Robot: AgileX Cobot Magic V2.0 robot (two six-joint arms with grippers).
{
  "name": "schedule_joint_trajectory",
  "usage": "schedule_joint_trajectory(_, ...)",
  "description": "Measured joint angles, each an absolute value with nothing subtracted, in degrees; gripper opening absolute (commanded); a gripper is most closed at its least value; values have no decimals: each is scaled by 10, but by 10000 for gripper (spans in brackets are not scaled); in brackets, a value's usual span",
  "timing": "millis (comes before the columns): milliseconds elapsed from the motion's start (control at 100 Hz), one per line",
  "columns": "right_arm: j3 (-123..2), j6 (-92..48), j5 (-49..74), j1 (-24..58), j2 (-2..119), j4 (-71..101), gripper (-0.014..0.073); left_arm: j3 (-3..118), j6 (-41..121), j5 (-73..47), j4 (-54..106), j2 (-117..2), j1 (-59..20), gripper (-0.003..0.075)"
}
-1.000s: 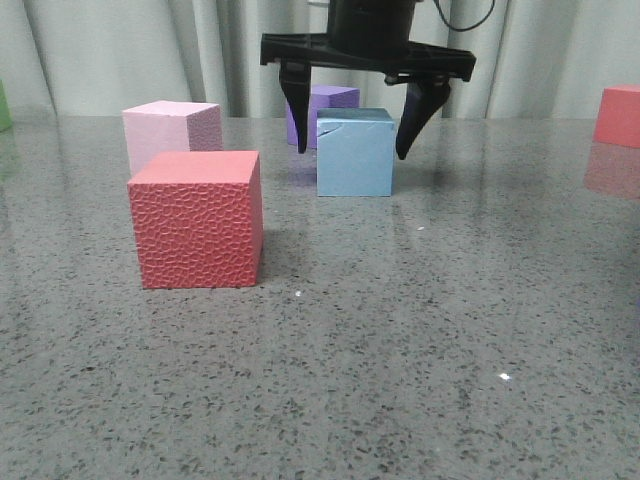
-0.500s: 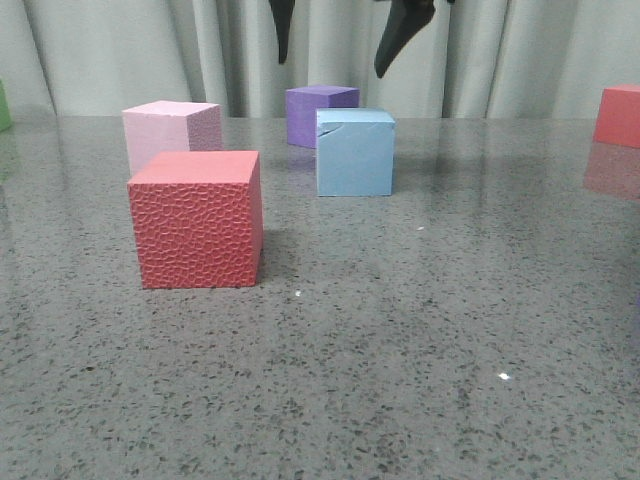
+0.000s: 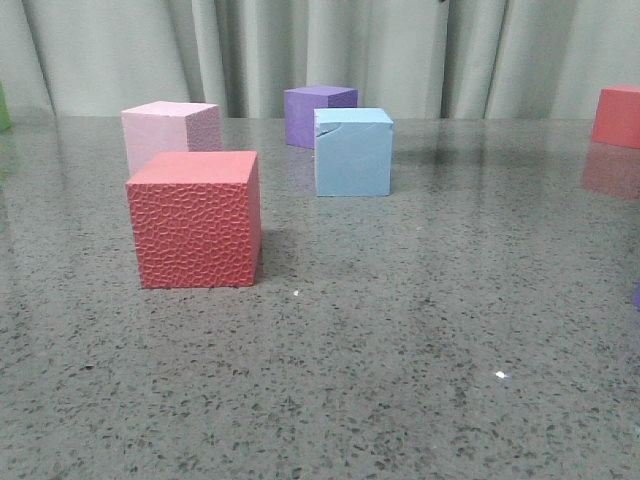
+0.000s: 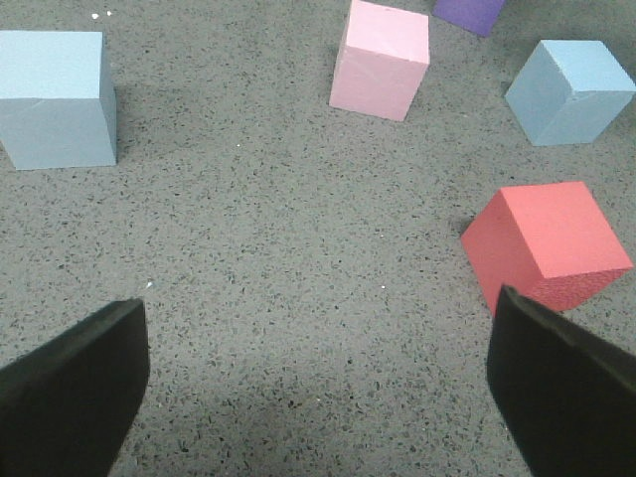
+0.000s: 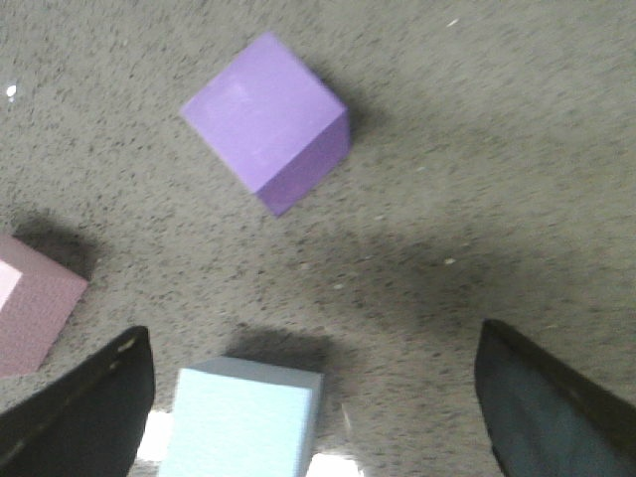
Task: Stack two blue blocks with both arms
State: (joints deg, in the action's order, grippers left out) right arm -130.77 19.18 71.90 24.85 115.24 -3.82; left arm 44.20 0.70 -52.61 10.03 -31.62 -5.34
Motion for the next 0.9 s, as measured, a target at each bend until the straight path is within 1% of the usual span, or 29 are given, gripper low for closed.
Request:
schedule_joint_trajectory(200, -1282, 167, 721, 212, 1110, -49, 647, 442, 7, -526, 100, -316, -53, 662)
schedule_joint_trajectory(510, -1124, 145, 722, 140, 1007, -73, 647, 442, 7, -526, 100, -316, -53, 662)
schedule_joint_trajectory(900, -972, 104, 722, 46, 879, -82, 647, 442, 7, -526, 100, -316, -53, 662)
